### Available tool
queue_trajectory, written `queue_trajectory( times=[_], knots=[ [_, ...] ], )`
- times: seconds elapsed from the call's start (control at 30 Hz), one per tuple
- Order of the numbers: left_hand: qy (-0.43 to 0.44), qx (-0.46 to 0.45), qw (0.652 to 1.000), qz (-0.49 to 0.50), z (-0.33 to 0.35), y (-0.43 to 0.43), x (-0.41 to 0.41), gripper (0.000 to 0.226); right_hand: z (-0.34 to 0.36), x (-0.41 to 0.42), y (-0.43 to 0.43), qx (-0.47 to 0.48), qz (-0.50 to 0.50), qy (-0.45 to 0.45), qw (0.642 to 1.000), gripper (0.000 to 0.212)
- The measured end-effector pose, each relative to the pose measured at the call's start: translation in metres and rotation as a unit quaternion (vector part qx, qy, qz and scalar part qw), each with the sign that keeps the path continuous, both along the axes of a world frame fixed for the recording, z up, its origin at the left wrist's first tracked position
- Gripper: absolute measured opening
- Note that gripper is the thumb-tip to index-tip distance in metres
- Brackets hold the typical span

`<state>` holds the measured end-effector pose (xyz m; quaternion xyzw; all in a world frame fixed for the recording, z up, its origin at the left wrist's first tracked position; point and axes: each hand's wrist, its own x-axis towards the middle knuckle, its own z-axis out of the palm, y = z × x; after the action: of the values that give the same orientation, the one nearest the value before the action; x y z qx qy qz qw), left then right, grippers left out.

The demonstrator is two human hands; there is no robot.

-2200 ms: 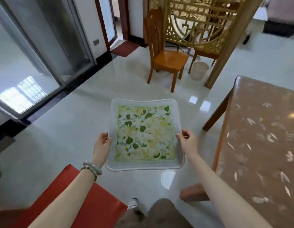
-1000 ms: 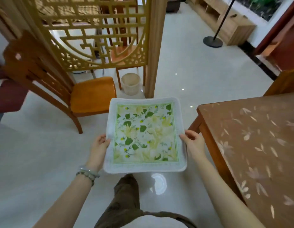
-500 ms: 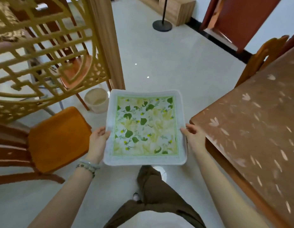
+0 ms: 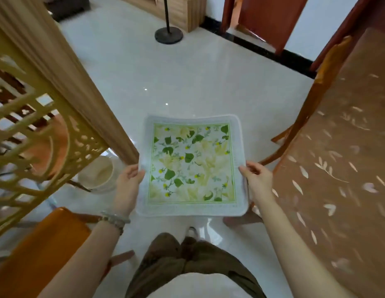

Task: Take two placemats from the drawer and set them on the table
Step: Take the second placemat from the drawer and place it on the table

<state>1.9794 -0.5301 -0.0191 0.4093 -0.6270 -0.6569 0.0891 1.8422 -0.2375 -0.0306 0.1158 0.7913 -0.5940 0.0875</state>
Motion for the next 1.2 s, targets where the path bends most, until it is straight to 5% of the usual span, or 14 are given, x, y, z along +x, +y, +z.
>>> queue_trajectory(
  times=[0.37,0.73,1.2],
  knots=[
    [-0.013,-0.012,0.988,-0.150,-0.009,-0.044,-0.214,0.024,-0.004,-0.126,-0.006,-0.001,-0.137,-0.017,0.990,0.032],
    [0.026,0.009,0.954,-0.300,0.014,-0.064,-0.477,0.009,0.013,-0.274,-0.027,-0.049,-0.292,0.002,0.955,0.026],
    [0.060,0.010,0.897,-0.438,0.025,0.083,-0.743,0.016,0.034,-0.446,0.092,-0.011,-0.405,0.060,0.912,0.024]
  ],
)
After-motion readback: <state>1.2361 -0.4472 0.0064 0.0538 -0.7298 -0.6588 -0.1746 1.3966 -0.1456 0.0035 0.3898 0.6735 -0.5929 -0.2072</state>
